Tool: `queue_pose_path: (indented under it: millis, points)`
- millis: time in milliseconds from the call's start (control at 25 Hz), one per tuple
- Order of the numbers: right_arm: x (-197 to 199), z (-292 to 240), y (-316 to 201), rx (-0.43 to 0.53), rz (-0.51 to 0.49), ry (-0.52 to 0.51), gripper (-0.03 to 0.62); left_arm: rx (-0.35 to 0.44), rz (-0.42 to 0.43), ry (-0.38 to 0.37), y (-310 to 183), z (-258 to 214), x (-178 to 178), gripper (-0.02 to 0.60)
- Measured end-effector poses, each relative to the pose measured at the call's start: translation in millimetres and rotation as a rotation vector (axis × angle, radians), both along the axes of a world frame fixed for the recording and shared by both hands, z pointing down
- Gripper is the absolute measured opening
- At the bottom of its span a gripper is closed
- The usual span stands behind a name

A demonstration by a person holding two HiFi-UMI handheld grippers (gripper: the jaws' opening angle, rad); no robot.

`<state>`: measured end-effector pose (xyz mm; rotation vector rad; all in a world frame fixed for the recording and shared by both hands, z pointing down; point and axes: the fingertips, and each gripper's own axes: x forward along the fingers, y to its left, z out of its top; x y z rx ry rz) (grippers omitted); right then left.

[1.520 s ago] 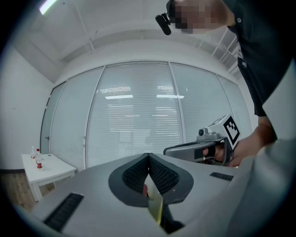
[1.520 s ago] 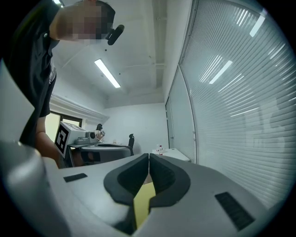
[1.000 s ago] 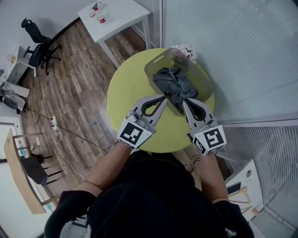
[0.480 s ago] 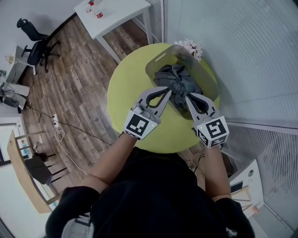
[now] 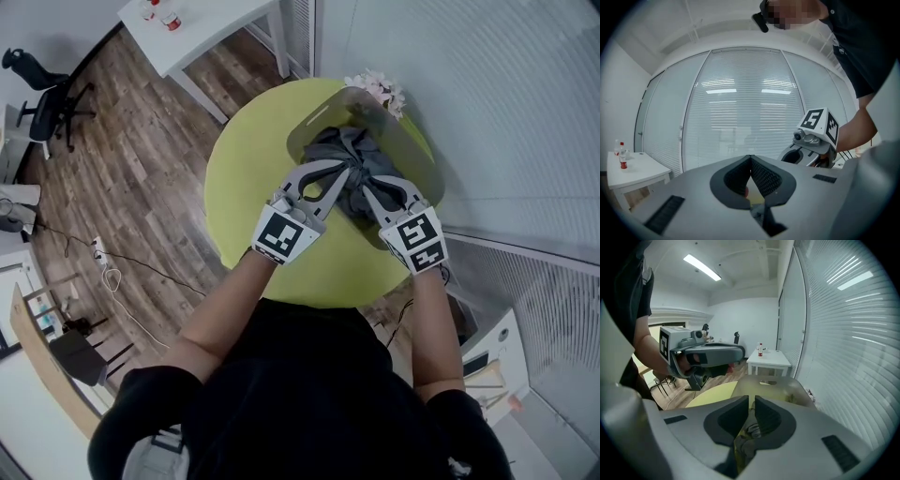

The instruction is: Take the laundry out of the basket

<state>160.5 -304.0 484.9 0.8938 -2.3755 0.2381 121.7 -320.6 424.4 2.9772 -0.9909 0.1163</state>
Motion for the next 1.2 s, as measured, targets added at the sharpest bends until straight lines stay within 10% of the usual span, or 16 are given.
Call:
queue_pose_path:
  millis: [1200]
  points:
    - [0.2,183.4,-51.6,-0.368,-0.229,0.332,0.313,0.040,0.102,0.041,-119.2,40.2,55.2,0.006]
